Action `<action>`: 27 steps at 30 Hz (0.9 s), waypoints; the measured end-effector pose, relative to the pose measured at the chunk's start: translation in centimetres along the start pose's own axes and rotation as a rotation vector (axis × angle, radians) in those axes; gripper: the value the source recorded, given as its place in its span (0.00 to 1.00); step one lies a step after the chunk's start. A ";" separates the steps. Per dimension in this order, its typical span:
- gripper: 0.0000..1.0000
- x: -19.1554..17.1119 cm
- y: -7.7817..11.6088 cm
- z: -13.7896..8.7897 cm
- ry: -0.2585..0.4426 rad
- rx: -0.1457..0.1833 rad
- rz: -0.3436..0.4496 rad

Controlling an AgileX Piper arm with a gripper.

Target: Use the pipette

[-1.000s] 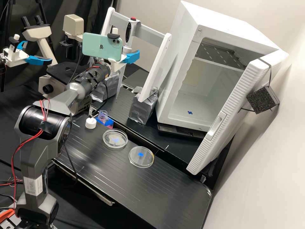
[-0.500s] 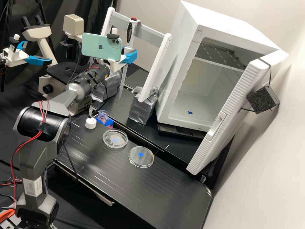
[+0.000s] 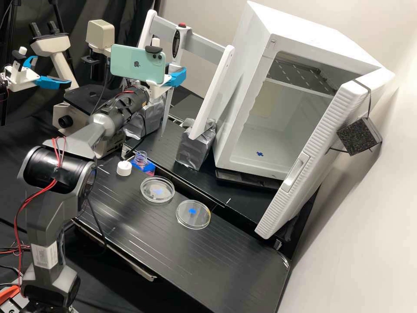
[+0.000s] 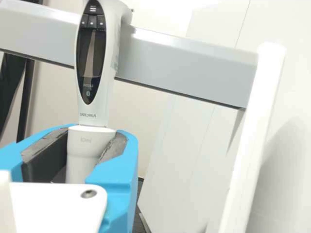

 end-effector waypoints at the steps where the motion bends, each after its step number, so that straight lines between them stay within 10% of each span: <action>1: 0.00 0.0 0.0 0.0 0.000 0.000 0.000; 27: 0.00 0.9 3.4 -0.6 0.008 0.068 0.010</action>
